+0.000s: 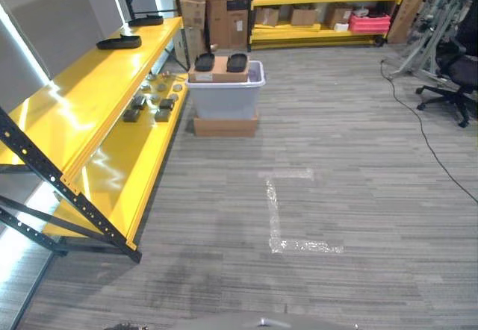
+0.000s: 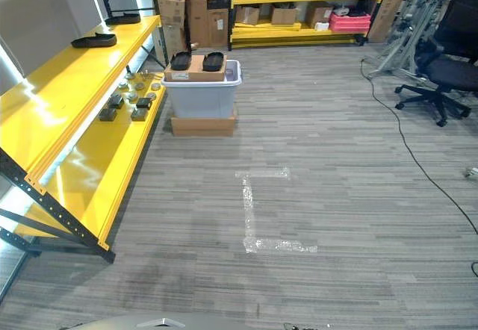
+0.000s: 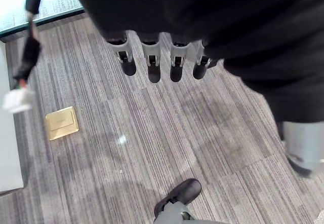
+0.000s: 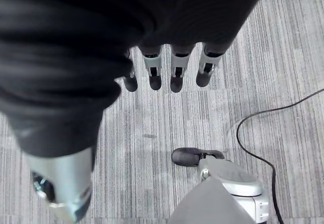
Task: Move parts from the plastic box to the shelf.
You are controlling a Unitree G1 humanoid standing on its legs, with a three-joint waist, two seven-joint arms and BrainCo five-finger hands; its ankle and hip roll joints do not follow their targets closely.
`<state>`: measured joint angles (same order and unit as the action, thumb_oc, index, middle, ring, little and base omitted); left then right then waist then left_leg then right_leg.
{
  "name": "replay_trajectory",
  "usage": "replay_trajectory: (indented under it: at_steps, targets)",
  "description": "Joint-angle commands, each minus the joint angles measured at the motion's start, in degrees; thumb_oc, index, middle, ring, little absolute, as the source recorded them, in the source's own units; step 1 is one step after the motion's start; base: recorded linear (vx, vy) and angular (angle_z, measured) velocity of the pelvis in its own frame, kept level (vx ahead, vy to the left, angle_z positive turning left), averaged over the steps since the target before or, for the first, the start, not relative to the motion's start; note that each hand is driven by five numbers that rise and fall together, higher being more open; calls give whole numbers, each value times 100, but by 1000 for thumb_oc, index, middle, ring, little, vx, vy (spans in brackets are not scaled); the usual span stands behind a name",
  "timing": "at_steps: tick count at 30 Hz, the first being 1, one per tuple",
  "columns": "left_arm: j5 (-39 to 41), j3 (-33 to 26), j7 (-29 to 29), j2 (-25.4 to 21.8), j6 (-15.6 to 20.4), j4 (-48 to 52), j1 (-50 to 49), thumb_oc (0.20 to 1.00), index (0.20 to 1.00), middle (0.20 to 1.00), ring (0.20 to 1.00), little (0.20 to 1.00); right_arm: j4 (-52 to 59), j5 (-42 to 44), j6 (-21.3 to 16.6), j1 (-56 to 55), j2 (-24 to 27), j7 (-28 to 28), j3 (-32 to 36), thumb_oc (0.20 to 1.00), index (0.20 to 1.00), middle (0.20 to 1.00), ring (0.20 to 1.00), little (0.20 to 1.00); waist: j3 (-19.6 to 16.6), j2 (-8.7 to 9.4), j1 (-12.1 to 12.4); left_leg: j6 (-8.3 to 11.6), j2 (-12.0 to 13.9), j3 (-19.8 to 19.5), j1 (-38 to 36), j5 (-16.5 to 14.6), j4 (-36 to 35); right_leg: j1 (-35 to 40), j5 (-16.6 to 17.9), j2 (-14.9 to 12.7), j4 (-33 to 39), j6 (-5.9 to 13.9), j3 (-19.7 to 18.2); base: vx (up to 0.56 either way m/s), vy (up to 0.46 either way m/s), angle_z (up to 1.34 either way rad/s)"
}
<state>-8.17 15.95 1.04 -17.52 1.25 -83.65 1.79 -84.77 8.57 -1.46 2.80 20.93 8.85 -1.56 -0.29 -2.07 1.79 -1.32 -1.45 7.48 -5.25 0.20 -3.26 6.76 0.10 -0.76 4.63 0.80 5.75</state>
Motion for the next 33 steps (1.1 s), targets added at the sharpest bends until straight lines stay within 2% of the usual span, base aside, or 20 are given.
replay_trajectory:
  at_steps: [1,9,14,15,17,20,22,25,27,28,30,31,32,33]
  targets:
    - [-223,-45,152,-152,-27,-272,328,1000,1000,1000,1000,1000,-407,-88,-108,328,-67,-17,38,1000,1000,1000,1000,1000,-3,194,69,330,76,-88,-197,-153,-174,-67,614,-445,37,403,61,7,74,4]
    - [-131,-208,134,-65,-31,-193,321,1000,1000,1000,1000,1000,-288,-83,-132,370,-83,-76,-49,1000,1000,1000,1000,1000,124,260,-18,256,89,5,-236,-173,-174,-263,597,-454,-380,443,-103,12,77,-2]
    - [-41,-140,27,-4,31,-19,333,1000,1000,1000,1000,1000,-326,-78,-126,484,-33,-56,-65,1000,1000,1000,1000,1000,217,169,-69,199,123,88,-286,-121,-174,-601,563,-437,-1113,542,-190,19,104,-18]
    - [-69,-69,9,23,40,25,341,1000,1000,1000,1000,1000,-295,-65,-145,534,-66,-80,-71,1000,1000,1000,1000,1000,331,78,-147,178,159,104,-360,-61,-174,-913,695,-392,-1765,678,-299,33,116,-11]
    - [-86,-31,-1,18,24,-44,338,1000,1000,1000,1000,1000,-306,-112,-147,531,-79,-91,-91,1000,1000,1000,1000,1000,363,21,-177,195,210,100,-417,-40,-174,-1072,694,-374,-1947,700,-199,82,74,-19]
    - [-133,-130,-63,13,25,-136,207,1000,1000,1000,1000,1000,-302,-124,-138,489,-78,-80,-83,1000,1000,1000,1000,1000,298,65,-220,262,172,182,-455,-160,-174,-1076,811,-514,-1166,636,99,145,-47,-19]
    - [-134,-186,-83,-32,4,-184,204,1000,1000,1000,1000,1000,-343,-112,-125,482,-73,-97,-80,1000,1000,1000,1000,1000,297,90,-303,273,150,143,-436,-268,-174,-1354,966,-447,-515,554,72,166,-94,-34]
    - [-19,-169,-64,-135,-17,-234,322,1000,1000,1000,1000,1000,-426,-110,-122,440,-133,-95,-24,1000,1000,1000,1000,1000,353,75,-412,270,180,28,-565,-297,-174,-1653,1032,-299,-430,503,-133,226,-117,-10]
    - [4,-240,-95,-106,-23,-283,337,1000,1000,1000,1000,1000,-441,-50,-109,271,-135,-34,111,1000,1000,1000,1000,1000,278,73,-506,295,204,-50,-765,-289,-174,-1553,1051,-230,-409,474,-166,354,-202,65]
    - [-30,-269,-89,-48,-30,-322,342,1000,1000,1000,1000,1000,-453,-52,-107,229,-88,-30,134,1000,1000,1000,1000,1000,149,70,-559,377,285,-49,-957,-30,36,-1299,1096,-91,-338,423,-233,393,-252,103]
    - [9,-324,-105,38,-41,-262,305,1000,1000,1000,1000,1000,-450,-95,-77,205,-23,16,85,1000,1000,1000,1000,1000,122,136,-563,526,376,-64,-599,110,1268,-1044,1070,-167,-250,357,-182,273,-220,48]
    - [9,-324,-105,38,-41,-262,304,1000,1000,1000,1000,1000,-450,-95,-77,205,-22,16,84,1000,1000,1000,1000,1000,117,130,-574,529,385,-76,-574,91,1306,-1048,1071,-163,-248,355,-171,149,-177,5]
    - [32,-345,-136,72,-38,-223,312,1000,1000,1000,1000,1000,-417,-85,-71,227,-14,35,68,1000,1000,1000,1000,1000,160,243,-521,609,269,-108,-240,130,2028,-936,1068,-283,-265,326,-174,122,-142,-8]
    - [12,-353,-129,107,-40,-196,322,1000,1000,1000,1000,1000,-420,-108,-50,273,-15,29,33,1000,1000,1000,1000,1000,211,295,-488,637,204,-142,-3,133,2442,-863,1062,-340,-257,308,-185,177,-203,-14]
